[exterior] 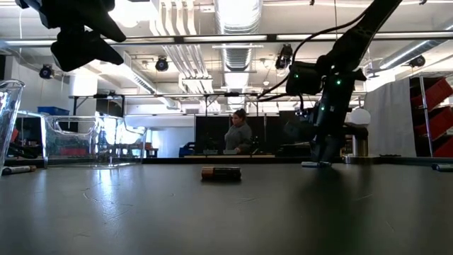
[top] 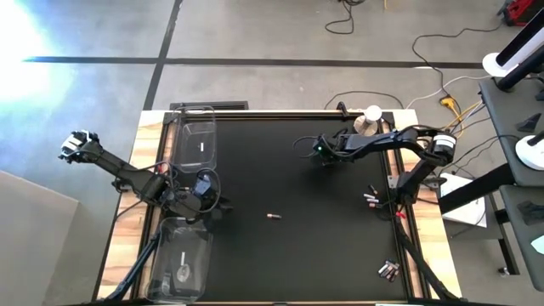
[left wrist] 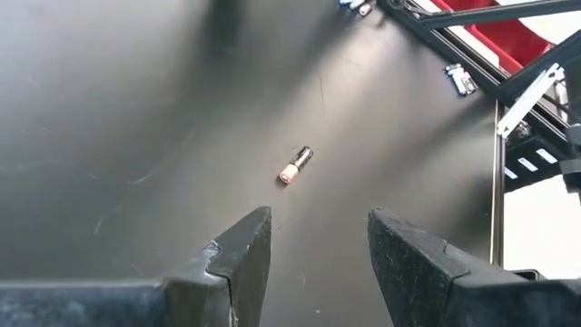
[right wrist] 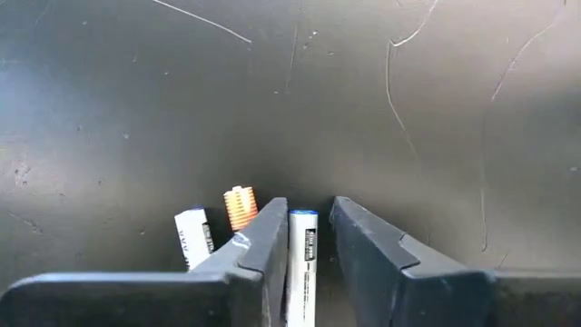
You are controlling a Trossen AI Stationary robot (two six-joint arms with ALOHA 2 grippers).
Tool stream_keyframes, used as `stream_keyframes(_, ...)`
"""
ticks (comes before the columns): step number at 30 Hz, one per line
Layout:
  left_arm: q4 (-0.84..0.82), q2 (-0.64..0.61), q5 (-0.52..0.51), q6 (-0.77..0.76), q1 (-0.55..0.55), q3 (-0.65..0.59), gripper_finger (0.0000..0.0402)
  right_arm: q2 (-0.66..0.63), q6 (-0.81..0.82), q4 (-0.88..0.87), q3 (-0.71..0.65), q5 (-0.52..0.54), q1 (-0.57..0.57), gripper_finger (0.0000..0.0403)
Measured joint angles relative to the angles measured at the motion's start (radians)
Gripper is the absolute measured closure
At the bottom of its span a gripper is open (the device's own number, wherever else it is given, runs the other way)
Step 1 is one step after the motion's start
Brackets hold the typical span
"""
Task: Sort batteries
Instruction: Move the white battery to the top right of the table, then move the black battery to the top right of the table
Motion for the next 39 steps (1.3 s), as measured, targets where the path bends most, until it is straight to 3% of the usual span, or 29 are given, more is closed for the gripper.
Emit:
stream_keyframes(8,0.000,0.000,-0.015,0.009,0.000,0.000,0.0238,-0.060,-0.048,-0.015,0.014,0.039,-0.002,0.0281)
stream_keyframes(17,0.000,0.000,-0.016,0.024,0.001,0.000,0.0238,-0.140,-0.127,-0.036,0.061,0.053,0.010,0.0217)
stream_keyframes(22,0.002,0.000,-0.015,0.011,0.000,0.000,0.0238,-0.188,-0.013,-0.200,0.062,0.114,-0.001,0.0200)
stream_keyframes(28,0.006,0.000,-0.015,0.005,0.000,0.000,0.0238,-0.200,0.158,-0.410,0.055,0.112,-0.004,0.0199)
stream_keyframes(39,0.006,0.000,-0.014,0.004,-0.011,0.000,0.0238,-0.187,0.255,-0.399,-0.062,0.101,-0.034,0.0209)
